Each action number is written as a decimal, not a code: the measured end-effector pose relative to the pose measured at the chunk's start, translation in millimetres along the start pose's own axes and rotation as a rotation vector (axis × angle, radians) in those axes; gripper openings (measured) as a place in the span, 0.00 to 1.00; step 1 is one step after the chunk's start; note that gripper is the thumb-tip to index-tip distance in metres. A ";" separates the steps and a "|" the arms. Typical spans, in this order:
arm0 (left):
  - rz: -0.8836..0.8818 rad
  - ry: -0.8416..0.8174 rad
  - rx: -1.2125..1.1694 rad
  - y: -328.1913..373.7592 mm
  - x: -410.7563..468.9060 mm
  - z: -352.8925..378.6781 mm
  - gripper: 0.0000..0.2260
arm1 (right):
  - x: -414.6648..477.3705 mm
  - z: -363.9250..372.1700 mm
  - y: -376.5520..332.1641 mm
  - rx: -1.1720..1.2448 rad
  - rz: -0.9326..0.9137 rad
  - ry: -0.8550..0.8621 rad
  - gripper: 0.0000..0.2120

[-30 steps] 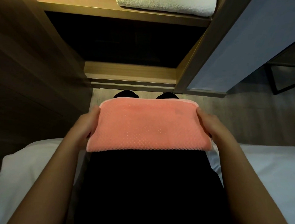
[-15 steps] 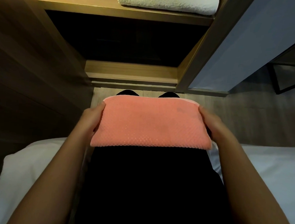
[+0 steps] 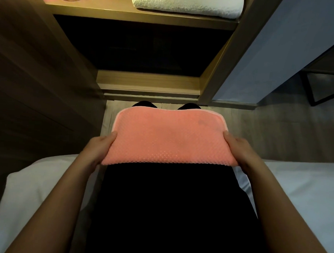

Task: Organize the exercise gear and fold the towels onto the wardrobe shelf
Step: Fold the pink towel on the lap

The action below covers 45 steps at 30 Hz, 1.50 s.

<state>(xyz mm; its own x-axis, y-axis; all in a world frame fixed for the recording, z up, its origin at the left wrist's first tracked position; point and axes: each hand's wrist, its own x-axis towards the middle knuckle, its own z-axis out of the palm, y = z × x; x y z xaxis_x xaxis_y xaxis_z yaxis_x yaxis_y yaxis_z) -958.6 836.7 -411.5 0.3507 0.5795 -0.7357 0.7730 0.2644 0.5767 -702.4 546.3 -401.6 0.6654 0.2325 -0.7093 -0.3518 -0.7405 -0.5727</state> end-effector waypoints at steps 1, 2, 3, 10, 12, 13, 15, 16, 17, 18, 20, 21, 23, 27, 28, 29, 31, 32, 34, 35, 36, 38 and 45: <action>-0.082 -0.068 -0.097 3.3 0.9 -3.0 0.18 | 2.5 -1.7 -3.3 0.027 0.037 -0.024 0.30; -0.131 -0.110 -0.169 7.2 2.8 -4.7 0.20 | 4.7 -2.7 -7.1 0.061 0.051 -0.036 0.29; -0.149 -0.128 -0.203 11.8 5.4 -5.6 0.21 | 6.0 -2.7 -11.6 0.097 0.052 -0.044 0.26; 0.014 -0.006 -0.296 59.4 -4.0 -6.5 0.13 | -1.5 -9.0 -48.7 0.273 -0.109 0.037 0.09; 0.154 0.032 -0.273 80.1 -18.2 -7.3 0.10 | -8.8 -15.5 -66.4 0.290 -0.202 0.073 0.07; 0.208 0.039 -0.272 91.3 -27.6 -6.7 0.08 | -13.8 -17.4 -76.3 0.302 -0.239 0.088 0.08; 0.284 0.034 -0.291 112.5 -46.5 -2.1 0.07 | -24.9 -17.7 -96.2 0.320 -0.305 0.100 0.08; 0.311 0.023 -0.299 121.5 -54.6 2.0 0.08 | -30.9 -15.5 -105.2 0.315 -0.343 0.096 0.08; 0.335 0.010 -0.302 129.7 -62.1 7.0 0.09 | -37.7 -12.2 -113.5 0.305 -0.384 0.089 0.07; 0.359 -0.004 -0.306 136.4 -68.5 12.2 0.09 | -43.6 -8.1 -120.6 0.297 -0.428 0.081 0.05; 0.413 -0.031 -0.330 146.2 -78.4 23.9 0.08 | -54.1 2.0 -131.0 0.275 -0.523 0.077 0.03; 0.438 -0.039 -0.341 149.7 -81.8 29.2 0.07 | -58.6 7.7 -134.9 0.254 -0.562 0.076 0.02; 0.472 -0.041 -0.343 152.6 -85.6 41.2 0.07 | -65.7 20.8 -138.4 0.221 -0.618 0.061 0.03; 0.515 -0.081 -0.375 150.6 -84.2 63.5 0.06 | -73.4 46.1 -138.4 0.271 -0.674 -0.068 0.08; 0.511 -0.107 -0.382 149.2 -84.3 67.2 0.06 | -74.2 50.4 -137.7 0.281 -0.674 -0.104 0.09; 0.505 -0.129 -0.388 147.2 -84.1 70.0 0.05 | -74.8 53.4 -136.6 0.286 -0.672 -0.133 0.08; 0.498 -0.144 -0.382 143.2 -82.5 73.0 0.06 | -74.0 56.6 -133.4 0.286 -0.679 -0.167 0.06; 0.503 -0.138 -0.372 142.1 -82.2 73.6 0.07 | -73.5 58.0 -132.0 0.285 -0.683 -0.177 0.05; 0.521 -0.121 -0.350 140.9 -80.5 74.0 0.10 | -72.5 60.1 -129.2 0.279 -0.684 -0.196 0.05; 0.527 -0.118 -0.349 140.7 -79.7 73.8 0.09 | -72.1 60.7 -127.9 0.276 -0.684 -0.204 0.06; 0.530 -0.116 -0.353 140.5 -78.9 73.1 0.08 | -71.6 60.8 -127.3 0.273 -0.683 -0.210 0.06; 0.532 -0.103 -0.367 140.1 -78.1 70.9 0.05 | -71.3 59.3 -126.3 0.277 -0.669 -0.221 0.08; 0.651 0.021 -0.273 136.3 -76.8 69.7 0.13 | -74.4 63.5 -122.7 0.563 -0.579 -0.384 0.18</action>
<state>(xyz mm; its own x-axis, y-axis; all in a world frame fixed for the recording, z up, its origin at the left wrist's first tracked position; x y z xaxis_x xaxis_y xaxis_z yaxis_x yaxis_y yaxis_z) -843.2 774.5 -301.2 0.6844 0.6996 -0.2053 0.2480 0.0415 0.9679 -750.6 659.9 -304.7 0.6083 0.7438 -0.2769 -0.3670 -0.0458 -0.9291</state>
